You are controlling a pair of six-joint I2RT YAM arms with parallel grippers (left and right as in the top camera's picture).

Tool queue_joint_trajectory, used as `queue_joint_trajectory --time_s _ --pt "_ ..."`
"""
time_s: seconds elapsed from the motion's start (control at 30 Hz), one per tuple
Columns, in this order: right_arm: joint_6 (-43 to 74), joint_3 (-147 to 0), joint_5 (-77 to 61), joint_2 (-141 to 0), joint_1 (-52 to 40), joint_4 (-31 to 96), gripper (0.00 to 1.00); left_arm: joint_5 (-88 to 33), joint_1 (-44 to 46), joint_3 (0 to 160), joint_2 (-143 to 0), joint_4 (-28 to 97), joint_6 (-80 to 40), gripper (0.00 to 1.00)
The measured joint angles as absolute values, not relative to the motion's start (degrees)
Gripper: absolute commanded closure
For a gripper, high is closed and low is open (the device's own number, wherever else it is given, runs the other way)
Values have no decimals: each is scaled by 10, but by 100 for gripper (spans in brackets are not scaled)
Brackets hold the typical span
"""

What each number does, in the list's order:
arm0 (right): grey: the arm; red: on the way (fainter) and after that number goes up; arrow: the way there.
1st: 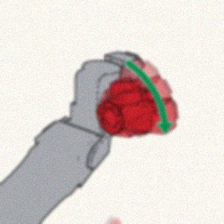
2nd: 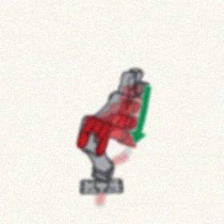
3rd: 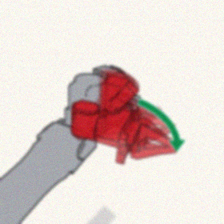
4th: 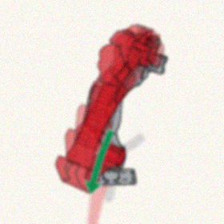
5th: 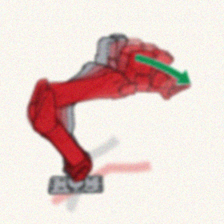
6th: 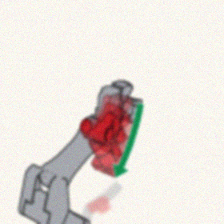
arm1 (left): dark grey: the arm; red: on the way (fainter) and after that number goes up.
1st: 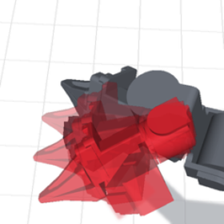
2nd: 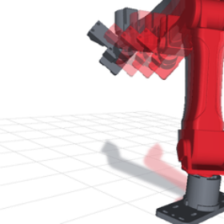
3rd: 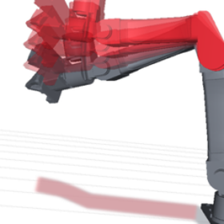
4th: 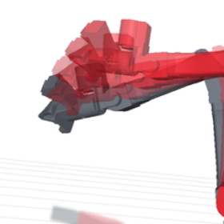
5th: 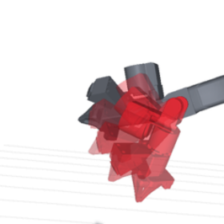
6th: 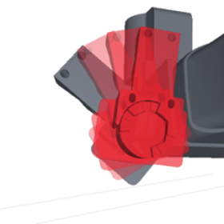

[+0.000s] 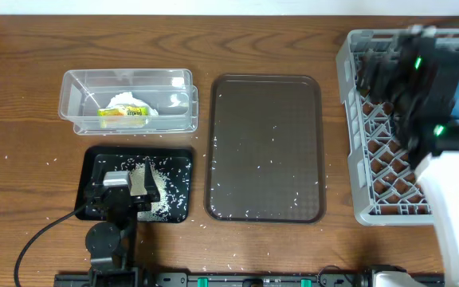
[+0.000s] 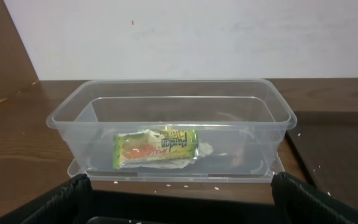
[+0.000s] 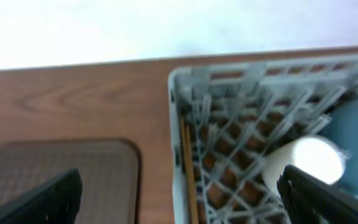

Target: Sort waste into correct bins and load items into the dishwasher rack

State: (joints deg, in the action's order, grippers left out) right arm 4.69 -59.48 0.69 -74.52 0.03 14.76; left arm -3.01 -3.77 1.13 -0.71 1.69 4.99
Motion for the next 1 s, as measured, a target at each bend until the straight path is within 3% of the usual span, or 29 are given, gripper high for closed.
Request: queue_joint_trajectory --time_s 0.33,1.0 --pt "45 -286 -30 -506 0 -61 1 -30 -38 12 -7 18 50 5" --pt "45 -18 -37 -151 0 -104 1 -30 -38 12 -7 18 50 5"
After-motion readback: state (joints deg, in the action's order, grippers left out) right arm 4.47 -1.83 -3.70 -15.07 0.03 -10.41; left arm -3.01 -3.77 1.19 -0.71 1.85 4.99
